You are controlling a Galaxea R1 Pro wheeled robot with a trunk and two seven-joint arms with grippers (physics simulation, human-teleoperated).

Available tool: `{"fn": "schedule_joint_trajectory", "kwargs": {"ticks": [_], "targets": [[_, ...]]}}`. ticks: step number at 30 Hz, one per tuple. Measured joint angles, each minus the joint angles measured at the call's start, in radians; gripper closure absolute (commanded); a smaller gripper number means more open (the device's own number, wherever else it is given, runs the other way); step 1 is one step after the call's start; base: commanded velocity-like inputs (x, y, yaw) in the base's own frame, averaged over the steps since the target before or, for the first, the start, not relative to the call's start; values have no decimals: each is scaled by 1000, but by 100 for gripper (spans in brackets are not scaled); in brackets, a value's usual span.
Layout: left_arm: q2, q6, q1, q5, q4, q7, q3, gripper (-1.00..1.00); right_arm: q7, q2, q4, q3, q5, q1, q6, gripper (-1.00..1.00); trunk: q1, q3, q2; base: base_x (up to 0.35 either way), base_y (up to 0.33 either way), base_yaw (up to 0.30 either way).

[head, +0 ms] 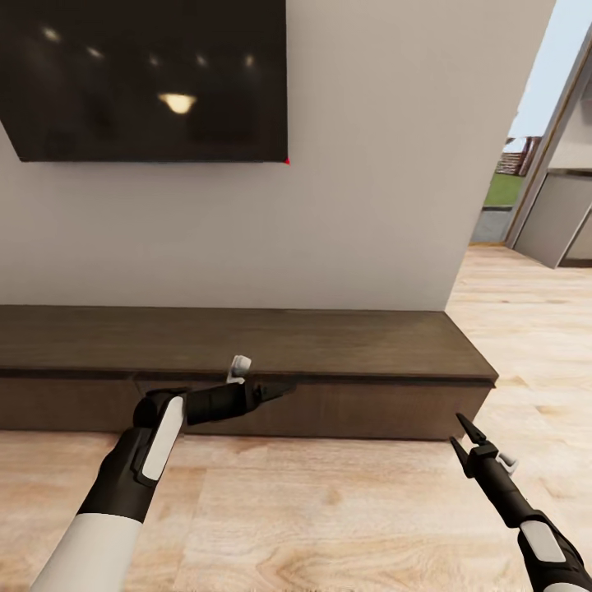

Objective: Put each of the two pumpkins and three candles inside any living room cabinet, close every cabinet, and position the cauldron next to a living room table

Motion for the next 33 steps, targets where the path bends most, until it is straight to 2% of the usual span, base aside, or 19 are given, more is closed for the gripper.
{"fn": "schedule_joint_trajectory", "kwargs": {"ticks": [33], "targets": [[-2,0,0,0,-1,1,0,-100,-3,4,-2,0,-3,0,-1,-100,15,-128,-8,0,0,0]]}}
